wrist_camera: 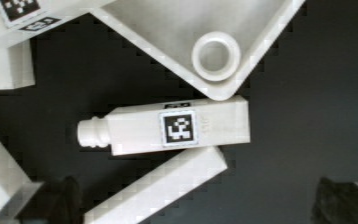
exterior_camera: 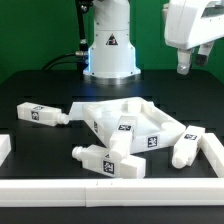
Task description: Assemble desk
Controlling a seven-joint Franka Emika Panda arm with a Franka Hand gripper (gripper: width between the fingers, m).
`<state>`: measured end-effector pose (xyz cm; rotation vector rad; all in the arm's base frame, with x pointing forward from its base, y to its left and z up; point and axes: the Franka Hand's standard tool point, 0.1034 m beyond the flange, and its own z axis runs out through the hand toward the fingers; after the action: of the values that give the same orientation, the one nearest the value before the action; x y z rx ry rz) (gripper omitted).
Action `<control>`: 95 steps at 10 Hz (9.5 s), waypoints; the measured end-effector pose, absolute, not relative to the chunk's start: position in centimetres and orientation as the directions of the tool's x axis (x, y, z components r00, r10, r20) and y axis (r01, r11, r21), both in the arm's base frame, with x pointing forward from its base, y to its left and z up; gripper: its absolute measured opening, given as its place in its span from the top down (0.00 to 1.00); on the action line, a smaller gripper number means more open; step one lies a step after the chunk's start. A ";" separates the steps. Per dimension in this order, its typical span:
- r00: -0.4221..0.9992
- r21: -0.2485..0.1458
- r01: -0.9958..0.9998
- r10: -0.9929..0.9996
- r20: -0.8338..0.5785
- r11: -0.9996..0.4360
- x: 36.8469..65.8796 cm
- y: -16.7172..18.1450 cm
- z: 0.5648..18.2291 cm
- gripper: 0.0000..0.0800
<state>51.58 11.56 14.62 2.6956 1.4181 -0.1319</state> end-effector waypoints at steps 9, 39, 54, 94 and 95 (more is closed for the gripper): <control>0.550 0.045 0.833 0.818 -0.165 -0.551 52.7 8.4 16.2 0.19; 0.997 -0.006 0.080 0.080 0.004 -0.997 56.6 -0.3 7.1 0.19; 0.996 -0.021 0.083 0.084 -0.013 -0.996 53.9 2.2 11.4 0.65; 0.951 -0.066 0.306 0.307 -0.017 -0.950 49.3 4.9 10.1 0.19; 0.929 -0.069 0.370 0.371 -0.004 -0.927 52.0 3.5 10.8 0.19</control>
Offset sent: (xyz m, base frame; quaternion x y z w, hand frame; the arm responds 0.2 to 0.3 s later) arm 0.0000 0.0000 0.0000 0.0000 0.0000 0.0000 1.0000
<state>51.95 3.52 10.75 3.1506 0.6056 -0.0269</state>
